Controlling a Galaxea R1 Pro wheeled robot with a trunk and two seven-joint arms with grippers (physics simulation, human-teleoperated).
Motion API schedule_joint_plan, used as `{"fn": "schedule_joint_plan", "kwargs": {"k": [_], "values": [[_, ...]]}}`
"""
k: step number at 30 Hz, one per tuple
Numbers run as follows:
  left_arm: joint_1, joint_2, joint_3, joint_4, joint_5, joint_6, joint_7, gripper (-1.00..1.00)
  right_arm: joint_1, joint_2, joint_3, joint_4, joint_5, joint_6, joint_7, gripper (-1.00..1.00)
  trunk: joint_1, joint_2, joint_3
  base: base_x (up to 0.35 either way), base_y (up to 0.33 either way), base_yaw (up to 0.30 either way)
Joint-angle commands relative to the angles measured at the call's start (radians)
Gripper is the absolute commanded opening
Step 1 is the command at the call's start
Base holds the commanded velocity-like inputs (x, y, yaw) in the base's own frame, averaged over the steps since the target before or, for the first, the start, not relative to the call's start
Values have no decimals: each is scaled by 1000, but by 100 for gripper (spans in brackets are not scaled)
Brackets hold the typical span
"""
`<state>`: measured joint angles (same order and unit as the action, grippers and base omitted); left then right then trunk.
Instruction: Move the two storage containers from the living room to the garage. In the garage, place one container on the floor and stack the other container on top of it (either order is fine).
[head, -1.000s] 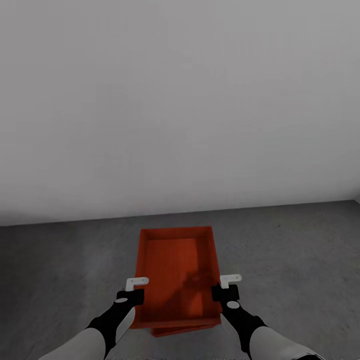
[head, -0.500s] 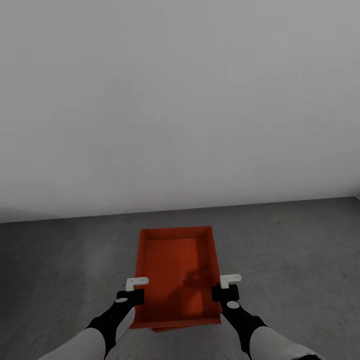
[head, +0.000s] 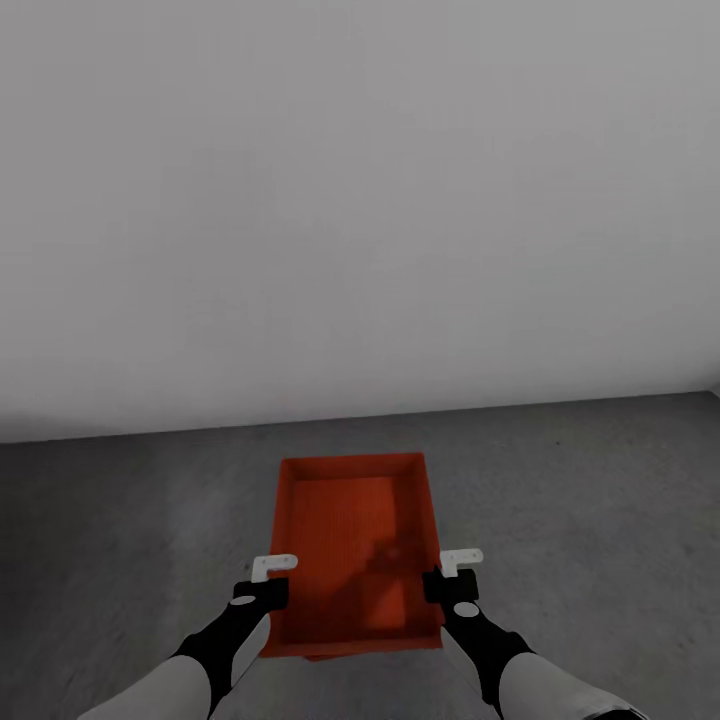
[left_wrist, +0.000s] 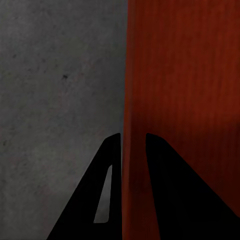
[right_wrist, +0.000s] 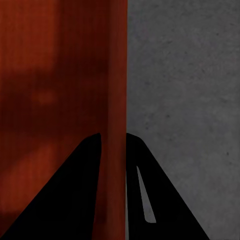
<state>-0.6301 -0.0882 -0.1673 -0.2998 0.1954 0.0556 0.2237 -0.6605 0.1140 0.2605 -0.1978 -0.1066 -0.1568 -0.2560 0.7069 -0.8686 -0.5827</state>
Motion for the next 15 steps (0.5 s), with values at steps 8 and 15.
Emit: {"fn": "schedule_joint_plan", "kwargs": {"k": [8, 15], "values": [[0, 36, 45, -6, -11, -63, 42, -100, -1, -1, -43, 3, -88, -7, -25, -100, 0, -1, -1, 0, 0, 0], [0, 36, 45, -7, -11, -63, 42, -100, -1, -1, -43, 3, -88, -7, -26, -100, 0, -1, -1, 0, 0, 0]]}}
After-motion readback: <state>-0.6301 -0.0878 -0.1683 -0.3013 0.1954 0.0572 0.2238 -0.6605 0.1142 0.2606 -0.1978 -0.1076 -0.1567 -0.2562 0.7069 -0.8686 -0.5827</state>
